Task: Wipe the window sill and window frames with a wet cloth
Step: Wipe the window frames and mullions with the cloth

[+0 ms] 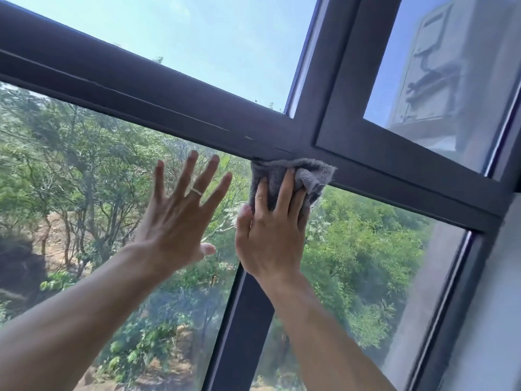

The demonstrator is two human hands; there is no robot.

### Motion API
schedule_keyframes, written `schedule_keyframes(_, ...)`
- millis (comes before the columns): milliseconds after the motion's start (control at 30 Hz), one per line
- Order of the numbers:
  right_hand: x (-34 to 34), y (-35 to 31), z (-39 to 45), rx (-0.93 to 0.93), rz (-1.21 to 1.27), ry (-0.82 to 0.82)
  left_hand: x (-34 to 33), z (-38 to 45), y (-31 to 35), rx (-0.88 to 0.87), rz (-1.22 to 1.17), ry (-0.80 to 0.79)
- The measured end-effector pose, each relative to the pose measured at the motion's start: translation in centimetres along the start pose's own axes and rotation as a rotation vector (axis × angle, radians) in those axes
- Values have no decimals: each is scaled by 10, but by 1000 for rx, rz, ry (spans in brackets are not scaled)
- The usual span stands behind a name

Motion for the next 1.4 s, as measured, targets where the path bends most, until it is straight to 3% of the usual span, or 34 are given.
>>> schedule_keyframes(267, -1, 15, 19, 38, -15, 57, -6, 6, -4, -34, -50, -20)
schedule_keyframes(433, -8, 25, -23, 75, 18, 30, -6, 6, -6, -35, -68, -43)
schedule_keyframes(633, 14, 27, 46, 22, 48, 194, -5, 6, -4, -23, -64, -55)
schedule_keyframes(767, -11, 9, -21, 164, 3, 60, 1, 5, -2, -3, -71, -93)
schedule_keyframes(933, 7, 15, 21, 134, 7, 134, 8, 4, 2, 24, -50, -129)
schedule_keyframes(1167, -42, 5, -134, 383, 297, 21, -10, -66, 35, -168, -229, 91)
schedule_keyframes(1267, -56, 2, -177, 335, 517, 21, -37, -111, 62, -211, -344, -45)
schedule_keyframes(1400, -72, 15, -222, 131, 778, 41, -64, -145, 94, -33, -566, -300)
Point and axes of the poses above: each hand's wrist, its own z-axis towards the middle knuckle, its own x-axis out of the back of the hand, y = z × x, the point moved 4 cm from there along z, towards the middle knuckle, and after that the axes turned 9 degrees about x, right-handed, at the moved point
